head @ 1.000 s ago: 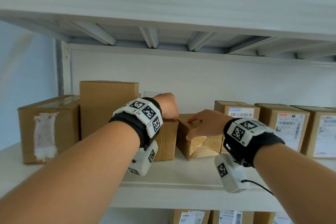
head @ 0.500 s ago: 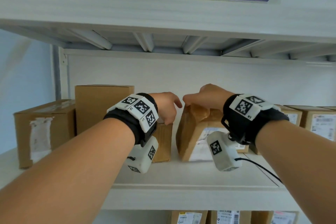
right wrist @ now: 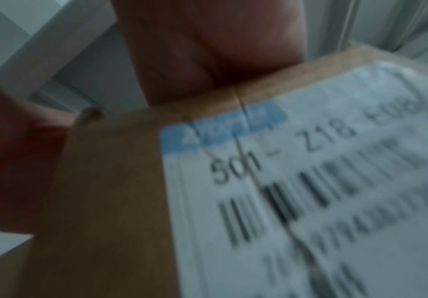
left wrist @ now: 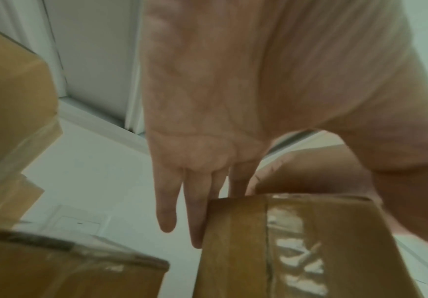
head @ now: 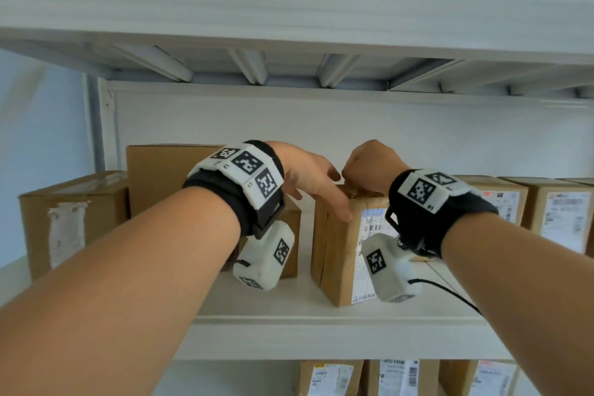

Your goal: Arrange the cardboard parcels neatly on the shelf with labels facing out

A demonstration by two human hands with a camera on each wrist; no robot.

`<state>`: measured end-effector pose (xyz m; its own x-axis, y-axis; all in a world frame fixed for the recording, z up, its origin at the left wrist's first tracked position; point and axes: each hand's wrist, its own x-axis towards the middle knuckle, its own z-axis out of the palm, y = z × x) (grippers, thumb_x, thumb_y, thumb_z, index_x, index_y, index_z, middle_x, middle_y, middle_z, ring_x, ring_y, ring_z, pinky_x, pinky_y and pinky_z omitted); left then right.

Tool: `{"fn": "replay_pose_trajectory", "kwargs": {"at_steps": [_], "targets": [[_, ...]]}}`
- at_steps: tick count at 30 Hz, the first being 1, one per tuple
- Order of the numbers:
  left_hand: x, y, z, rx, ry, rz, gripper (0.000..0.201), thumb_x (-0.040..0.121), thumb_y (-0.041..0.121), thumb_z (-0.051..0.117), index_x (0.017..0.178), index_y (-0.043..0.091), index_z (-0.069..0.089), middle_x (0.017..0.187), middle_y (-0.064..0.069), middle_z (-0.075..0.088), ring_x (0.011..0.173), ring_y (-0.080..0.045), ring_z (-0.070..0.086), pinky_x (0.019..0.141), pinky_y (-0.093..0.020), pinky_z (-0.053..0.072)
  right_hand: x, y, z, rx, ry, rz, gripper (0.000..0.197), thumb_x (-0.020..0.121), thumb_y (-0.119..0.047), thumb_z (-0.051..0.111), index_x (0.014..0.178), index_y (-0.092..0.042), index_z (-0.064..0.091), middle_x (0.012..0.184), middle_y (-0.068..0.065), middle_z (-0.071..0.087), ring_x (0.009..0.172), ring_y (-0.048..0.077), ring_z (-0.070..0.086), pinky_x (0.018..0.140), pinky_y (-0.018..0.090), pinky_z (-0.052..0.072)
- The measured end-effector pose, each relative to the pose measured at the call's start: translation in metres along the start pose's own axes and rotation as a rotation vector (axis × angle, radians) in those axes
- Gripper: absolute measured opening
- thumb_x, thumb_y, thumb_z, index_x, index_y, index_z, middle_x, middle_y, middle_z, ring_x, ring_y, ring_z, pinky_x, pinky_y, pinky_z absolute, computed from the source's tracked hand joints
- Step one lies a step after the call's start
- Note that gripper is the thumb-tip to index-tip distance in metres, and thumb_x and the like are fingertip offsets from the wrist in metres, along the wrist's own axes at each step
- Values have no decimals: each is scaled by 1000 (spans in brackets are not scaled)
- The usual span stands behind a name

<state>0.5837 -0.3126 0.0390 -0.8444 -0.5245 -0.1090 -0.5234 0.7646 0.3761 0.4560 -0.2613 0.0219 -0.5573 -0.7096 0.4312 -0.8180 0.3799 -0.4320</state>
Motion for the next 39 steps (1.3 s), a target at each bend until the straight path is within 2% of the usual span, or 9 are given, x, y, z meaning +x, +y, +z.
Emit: {"fn": "replay_pose_trajectory", "kwargs": {"at_steps": [4, 8, 11, 19, 24, 28, 31, 34, 39], "targets": [[3, 17, 6, 193, 103, -34, 95, 77, 65, 66, 152, 17, 33, 151, -1, 42, 132, -23, 46, 111, -38, 38, 2, 3, -10, 26, -8, -7, 18, 84, -10, 59, 91, -5, 74, 95, 6, 74, 89, 24, 70, 81, 34, 56], [15, 28, 15, 245, 150, -60, 103, 70, 75, 62, 151, 17, 34, 153, -1, 41, 135, -22, 44, 110, -38, 38, -1, 12, -25, 108, -17, -35, 11, 82, -7, 60, 75, -10, 67, 87, 6, 69, 80, 21, 64, 81, 34, 55], [21, 35, 18, 237, 190, -63, 94, 70, 61, 72, 145, 17, 40, 145, -1, 47, 127, -23, 50, 104, -38, 44, -6, 21, -38, 105, 61, -84, 21, 81, -4, 54, 89, -2, 72, 97, 9, 73, 94, 26, 65, 88, 39, 54], [14, 51, -2, 182, 178, -68, 66, 44, 21, 73, 110, 9, 70, 111, -8, 71, 100, -28, 69, 92, -43, 57, -11, 56, -52, -28, 61, -88, 41, 88, 5, 38, 106, -10, 71, 123, 8, 65, 113, 26, 60, 97, 34, 47], [17, 59, -18, 182, 316, -98, 66, 49, 13, 74, 114, 7, 66, 113, -8, 69, 97, -28, 68, 88, -41, 58, -10, 67, -49, -45, 17, -88, 49, 84, 9, 35, 112, -13, 68, 131, 3, 61, 119, 22, 57, 99, 30, 47], [26, 62, -20, 273, 355, -167, 47, 61, 9, 73, 108, 2, 68, 110, -11, 69, 88, -27, 66, 69, -29, 53, -9, 66, -46, -124, -61, -92, 55, 84, 5, 37, 129, -19, 58, 141, 2, 52, 128, 23, 49, 104, 33, 43], [35, 62, -20, 315, 268, -210, 43, 64, 6, 71, 106, 1, 72, 112, -13, 69, 99, -30, 66, 81, -34, 56, -9, 67, -39, -250, -173, -107, 55, 89, -1, 39, 140, -19, 46, 144, 6, 48, 129, 26, 48, 100, 34, 44], [40, 60, -26, 313, 215, -239, 55, 57, 3, 72, 112, 2, 71, 115, -13, 69, 105, -33, 66, 93, -43, 55, -5, 69, -29, -336, -265, -140, 43, 93, -11, 43, 135, -15, 49, 132, 8, 58, 119, 27, 55, 92, 33, 48], [50, 58, -31, 362, 235, -277, 69, 56, 2, 75, 124, 5, 62, 118, -14, 65, 105, -37, 63, 93, -46, 55, 13, 79, -25, -340, -154, -139, 61, 85, -10, 58, 143, -20, 38, 129, 6, 52, 114, 25, 56, 82, 30, 50]]}}
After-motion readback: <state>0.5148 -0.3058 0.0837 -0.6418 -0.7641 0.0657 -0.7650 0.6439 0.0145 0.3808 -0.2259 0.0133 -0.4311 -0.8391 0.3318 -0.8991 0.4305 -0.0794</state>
